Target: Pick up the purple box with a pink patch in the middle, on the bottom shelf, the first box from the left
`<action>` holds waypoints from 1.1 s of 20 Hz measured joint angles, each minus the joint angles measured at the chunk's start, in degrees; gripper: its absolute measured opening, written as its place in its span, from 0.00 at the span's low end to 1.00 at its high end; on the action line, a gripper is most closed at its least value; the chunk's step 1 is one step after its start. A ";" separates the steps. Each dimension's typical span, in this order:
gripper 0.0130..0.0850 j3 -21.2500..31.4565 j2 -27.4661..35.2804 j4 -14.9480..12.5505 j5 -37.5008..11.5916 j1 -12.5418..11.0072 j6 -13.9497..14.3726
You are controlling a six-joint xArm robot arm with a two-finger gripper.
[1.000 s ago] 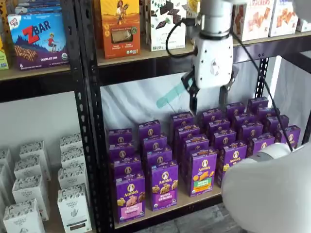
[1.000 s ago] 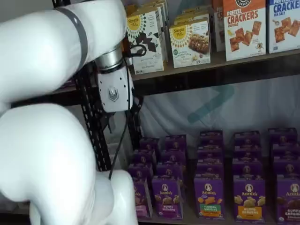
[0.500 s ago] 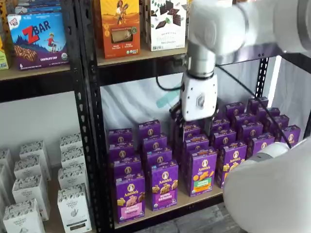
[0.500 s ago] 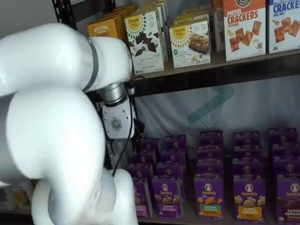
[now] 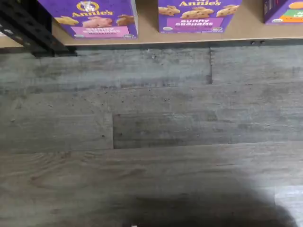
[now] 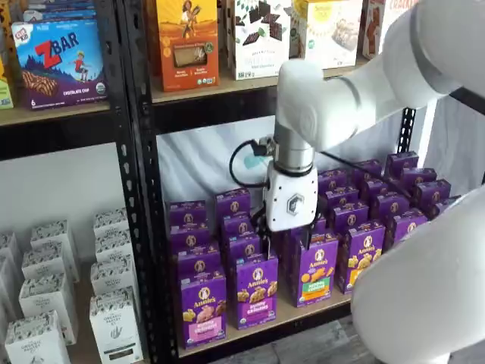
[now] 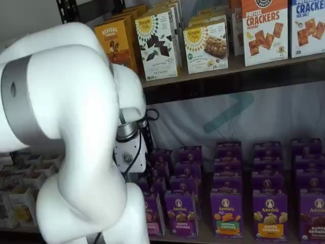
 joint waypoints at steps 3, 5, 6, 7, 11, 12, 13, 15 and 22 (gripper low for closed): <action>1.00 0.24 4.99 0.58 -4.81 0.78 0.35; 1.00 0.11 8.63 -0.53 -8.12 1.41 1.78; 1.00 0.24 10.69 -0.71 -10.70 1.65 2.15; 1.00 0.32 12.21 -0.22 -12.62 1.76 1.86; 1.00 -0.55 20.11 0.30 -20.27 2.43 2.01; 1.00 -1.00 21.93 -0.05 -21.56 2.59 2.48; 1.00 -1.77 24.45 -0.99 -23.18 2.84 3.54; 1.00 -3.19 28.43 -2.34 -25.46 3.26 5.18; 1.00 -9.41 40.18 -5.52 -30.01 4.05 8.99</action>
